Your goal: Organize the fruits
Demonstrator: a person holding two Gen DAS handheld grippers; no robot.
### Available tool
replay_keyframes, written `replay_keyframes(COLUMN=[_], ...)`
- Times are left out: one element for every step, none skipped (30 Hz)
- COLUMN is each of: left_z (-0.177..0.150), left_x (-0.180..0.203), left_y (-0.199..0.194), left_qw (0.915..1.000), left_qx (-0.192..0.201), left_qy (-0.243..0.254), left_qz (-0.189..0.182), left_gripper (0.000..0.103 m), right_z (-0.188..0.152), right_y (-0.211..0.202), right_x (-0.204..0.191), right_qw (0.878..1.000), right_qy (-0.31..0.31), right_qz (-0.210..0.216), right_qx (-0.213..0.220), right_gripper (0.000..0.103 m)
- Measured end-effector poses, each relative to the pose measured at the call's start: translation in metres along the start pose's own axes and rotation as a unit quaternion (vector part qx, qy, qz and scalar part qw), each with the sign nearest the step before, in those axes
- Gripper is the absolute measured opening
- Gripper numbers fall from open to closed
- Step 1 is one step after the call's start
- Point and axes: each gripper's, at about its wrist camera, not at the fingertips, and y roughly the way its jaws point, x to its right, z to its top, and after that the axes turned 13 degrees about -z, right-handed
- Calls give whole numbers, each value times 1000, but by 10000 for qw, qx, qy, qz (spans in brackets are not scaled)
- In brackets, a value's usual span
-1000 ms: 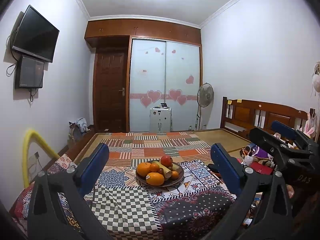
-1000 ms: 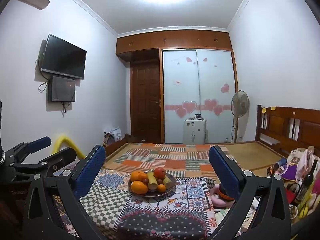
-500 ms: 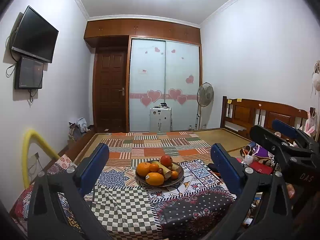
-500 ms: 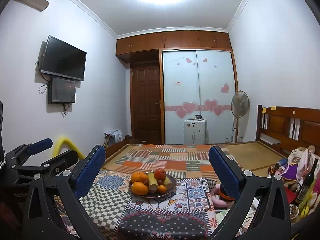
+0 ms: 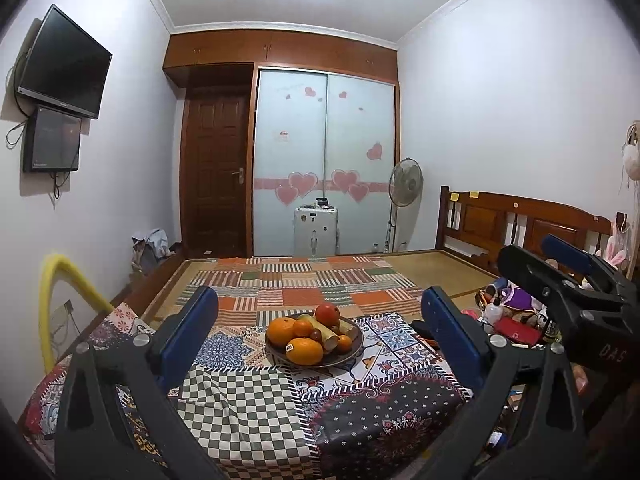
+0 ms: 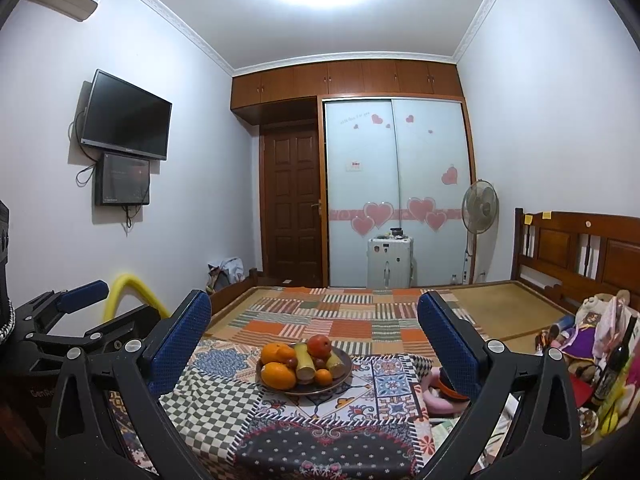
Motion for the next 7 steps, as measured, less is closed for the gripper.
replay_keyframes(left_z=[0,0,-1,-1,-1,-1,-2], left_x=[0,-1,-1,-1,-1,-1,-1], left_y=[0,1,1,2,2,2,3], left_qw=[10000,10000,10000,10000,10000,10000,10000], left_qx=[-5,-10,-15,-22,-23,-30,-39], left_qy=[-5,-8,-6,-4,-2,3,4], left_qz=[5,6,3,17,23,19,15], left_gripper=[103,103,103,103,103,103,103], right_z=[0,0,-1,-1,-1,-1,-1], right_y=[1,2,2,2,2,2,2], right_x=[0,0,0,0,0,0,0], right_qw=[10000,10000,10000,10000,10000,10000,10000], right_qy=[5,13,15,16,15,15,18], right_qz=[3,11,16,13,10,9,12], right_qx=[-8,-16,-21,-20,-21,-23,-27], right_gripper=[103,103,103,103,103,103,103])
